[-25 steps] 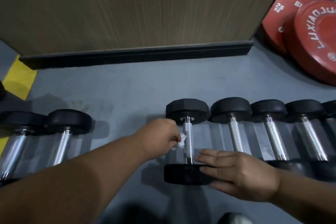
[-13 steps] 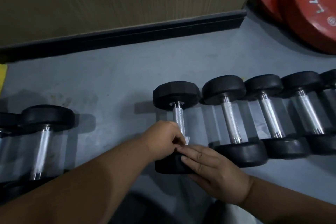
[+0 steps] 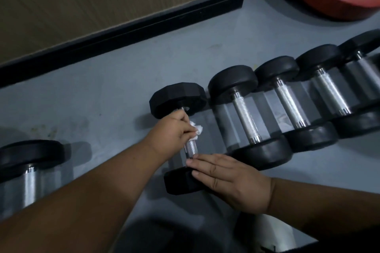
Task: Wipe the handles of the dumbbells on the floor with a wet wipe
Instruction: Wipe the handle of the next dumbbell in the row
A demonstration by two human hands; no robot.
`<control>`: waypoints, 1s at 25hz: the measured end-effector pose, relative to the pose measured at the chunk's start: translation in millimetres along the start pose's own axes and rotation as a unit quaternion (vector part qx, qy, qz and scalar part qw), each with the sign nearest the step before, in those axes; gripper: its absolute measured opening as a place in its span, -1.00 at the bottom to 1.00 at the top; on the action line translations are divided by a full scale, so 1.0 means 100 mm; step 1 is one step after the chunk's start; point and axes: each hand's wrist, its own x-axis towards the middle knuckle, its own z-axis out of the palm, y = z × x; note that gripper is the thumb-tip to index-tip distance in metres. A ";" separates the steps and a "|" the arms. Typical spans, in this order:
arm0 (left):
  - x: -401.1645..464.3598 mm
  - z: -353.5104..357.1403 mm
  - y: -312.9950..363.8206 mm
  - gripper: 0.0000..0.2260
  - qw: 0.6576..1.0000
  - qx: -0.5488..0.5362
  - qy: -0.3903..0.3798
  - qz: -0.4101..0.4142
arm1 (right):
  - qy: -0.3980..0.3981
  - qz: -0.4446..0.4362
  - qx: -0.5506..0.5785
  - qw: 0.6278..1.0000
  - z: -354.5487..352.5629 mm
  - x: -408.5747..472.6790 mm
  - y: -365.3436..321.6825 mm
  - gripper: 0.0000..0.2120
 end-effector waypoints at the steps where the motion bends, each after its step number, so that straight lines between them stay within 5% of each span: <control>1: 0.01 0.00 0.01 -0.88 1.000 0.011 0.008 0.013 | 0.000 0.002 0.000 1.000 0.01 0.00 0.00 -0.58; 5: -0.21 0.01 0.03 -0.88 0.997 0.017 0.001 0.078 | 0.009 0.007 0.017 1.000 0.02 0.02 -0.02 -0.58; 11: -0.40 -0.01 0.01 -0.90 0.993 -0.006 -0.085 0.086 | 0.008 0.009 0.021 1.000 0.00 0.00 -0.04 -0.58; 25: -0.27 -0.10 0.05 -0.85 0.979 0.085 -0.134 0.127 | 0.012 0.004 -0.006 1.000 0.07 -0.05 -0.01 -0.54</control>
